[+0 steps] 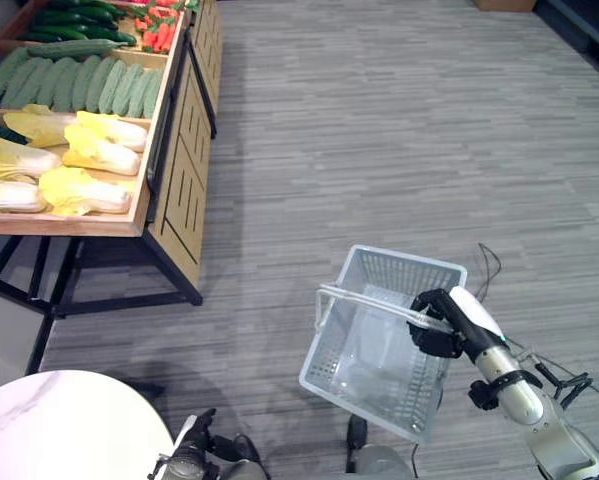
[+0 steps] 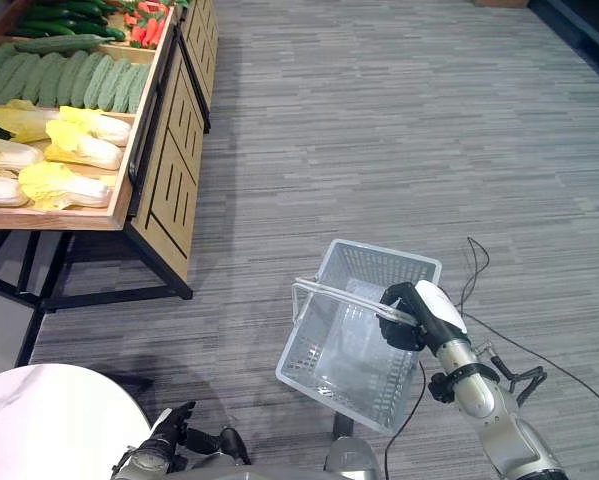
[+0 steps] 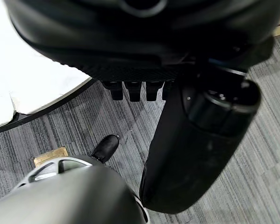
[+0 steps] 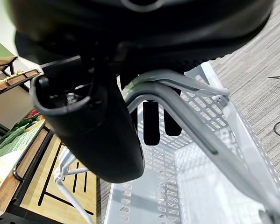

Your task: Get the vegetables into the basket

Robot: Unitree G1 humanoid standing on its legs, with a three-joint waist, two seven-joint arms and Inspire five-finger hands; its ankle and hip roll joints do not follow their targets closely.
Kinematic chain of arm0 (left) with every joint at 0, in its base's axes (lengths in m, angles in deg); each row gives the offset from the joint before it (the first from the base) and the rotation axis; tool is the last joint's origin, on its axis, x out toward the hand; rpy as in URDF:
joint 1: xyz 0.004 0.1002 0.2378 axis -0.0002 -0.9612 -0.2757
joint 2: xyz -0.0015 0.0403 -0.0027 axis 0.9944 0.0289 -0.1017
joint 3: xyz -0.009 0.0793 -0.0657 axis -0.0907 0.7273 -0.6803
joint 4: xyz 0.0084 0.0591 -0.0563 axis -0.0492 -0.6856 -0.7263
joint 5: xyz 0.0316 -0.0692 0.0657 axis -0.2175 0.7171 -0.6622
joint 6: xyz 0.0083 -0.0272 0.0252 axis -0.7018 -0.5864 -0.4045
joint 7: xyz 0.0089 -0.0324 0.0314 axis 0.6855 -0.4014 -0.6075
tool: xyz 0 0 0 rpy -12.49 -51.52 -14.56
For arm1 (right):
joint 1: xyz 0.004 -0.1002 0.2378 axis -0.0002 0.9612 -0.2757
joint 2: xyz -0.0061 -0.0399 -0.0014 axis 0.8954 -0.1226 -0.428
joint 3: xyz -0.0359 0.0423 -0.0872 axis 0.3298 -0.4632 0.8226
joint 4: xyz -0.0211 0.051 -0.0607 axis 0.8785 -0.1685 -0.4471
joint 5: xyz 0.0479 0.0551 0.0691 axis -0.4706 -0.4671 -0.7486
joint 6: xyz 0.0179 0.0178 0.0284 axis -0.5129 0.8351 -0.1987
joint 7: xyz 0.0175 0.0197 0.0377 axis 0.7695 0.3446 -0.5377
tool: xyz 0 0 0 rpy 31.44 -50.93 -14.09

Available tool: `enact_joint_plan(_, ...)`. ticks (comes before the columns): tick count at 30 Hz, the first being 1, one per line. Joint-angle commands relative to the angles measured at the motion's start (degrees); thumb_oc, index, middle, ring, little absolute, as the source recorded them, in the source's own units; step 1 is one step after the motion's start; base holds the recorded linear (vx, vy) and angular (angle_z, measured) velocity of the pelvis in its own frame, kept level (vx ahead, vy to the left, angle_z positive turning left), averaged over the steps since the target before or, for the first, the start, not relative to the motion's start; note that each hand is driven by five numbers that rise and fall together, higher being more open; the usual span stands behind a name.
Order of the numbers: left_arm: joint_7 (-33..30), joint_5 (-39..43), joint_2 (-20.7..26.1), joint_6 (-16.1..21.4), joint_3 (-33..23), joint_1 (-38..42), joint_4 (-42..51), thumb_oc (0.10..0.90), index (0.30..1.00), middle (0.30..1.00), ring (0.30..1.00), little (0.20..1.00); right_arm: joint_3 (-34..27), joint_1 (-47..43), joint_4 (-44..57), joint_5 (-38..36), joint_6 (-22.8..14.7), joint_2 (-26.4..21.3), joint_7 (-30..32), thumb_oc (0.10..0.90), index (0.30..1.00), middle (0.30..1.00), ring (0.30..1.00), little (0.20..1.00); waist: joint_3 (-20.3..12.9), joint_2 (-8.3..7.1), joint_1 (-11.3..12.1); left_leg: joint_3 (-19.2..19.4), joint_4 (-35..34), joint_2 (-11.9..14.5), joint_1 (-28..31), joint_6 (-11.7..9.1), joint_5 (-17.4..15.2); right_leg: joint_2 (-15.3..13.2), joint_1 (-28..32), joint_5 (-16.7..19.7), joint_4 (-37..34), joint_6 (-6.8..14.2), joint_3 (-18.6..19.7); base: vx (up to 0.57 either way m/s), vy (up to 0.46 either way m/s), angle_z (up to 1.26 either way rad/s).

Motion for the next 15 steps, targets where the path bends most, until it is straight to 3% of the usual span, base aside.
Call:
enact_joint_plan(1, -1.0, -0.5, 2.0, 0.7, 0.6, 1.5, -2.1, 0.900, 1.000, 1.000, 1.000, 1.000, -6.5, -6.1, 8.5, -2.8, -6.8, -1.6, 4.5, 0.400, 0.300, 0.300, 0.300, 0.300, -0.9, -0.87, 1.6, -6.6, 7.4, 0.3, -1.7, -5.2, 1.8, -0.7, 0.5, 0.1, 2.4, 2.4, 0.1, 0.04, -0.041, 0.06)
enact_joint_plan(3, -1.1, 0.3, 1.3, 0.8, 0.9, 1.1, -2.1, 0.900, 1.000, 1.000, 1.000, 1.000, -6.6, -6.5, 7.2, -3.1, -6.7, -2.2, 4.6, 0.400, 0.300, 0.300, 0.300, 0.300, -1.1, -0.90, 2.3, -11.4, 4.8, -1.3, -3.2, -4.7, 1.1, -1.2, 0.5, 0.2, 1.7, 2.8, 0.7, 0.06, 0.019, -0.04)
enact_joint_plan(6, -1.0, -0.2, 0.6, 0.9, 1.8, 0.5, -2.6, 0.900, 1.000, 1.000, 1.000, 1.000, -6.5, -6.8, 6.2, -3.5, -6.4, -2.9, 4.1, 0.400, 0.300, 0.300, 0.300, 0.300, -1.4, -1.21, 3.1, -14.8, 0.9, -2.0, -5.1, -4.2, 0.6, -2.1, 0.4, 0.5, 1.8, 3.5, 1.6, 0.09, 0.053, 0.00)
enact_joint_plan(11, 0.2, -0.8, 0.5, 0.7, 2.0, -0.5, -3.1, 0.900, 1.000, 1.000, 1.000, 1.000, -5.7, -6.8, 3.0, -3.0, -5.1, -2.6, 2.8, 0.400, 0.300, 0.300, 0.300, 0.300, -2.4, -1.05, 3.4, -12.9, -2.8, -3.3, -2.2, -2.4, -0.2, -2.7, 0.1, 0.8, 1.6, 4.3, 3.3, 0.10, 0.138, -0.16)
enact_joint_plan(15, 0.8, -0.6, 0.9, 1.0, 2.5, -0.8, -3.2, 0.900, 1.000, 1.000, 1.000, 1.000, -3.6, -8.5, -3.9, -1.9, -3.6, -1.1, 3.1, 0.400, 0.300, 0.300, 0.300, 0.300, -1.6, -2.03, 4.4, -11.0, -2.5, -6.0, -1.3, 0.4, -2.7, -5.3, -1.5, 2.3, 4.0, 6.0, 5.9, 0.09, 0.252, -0.32)
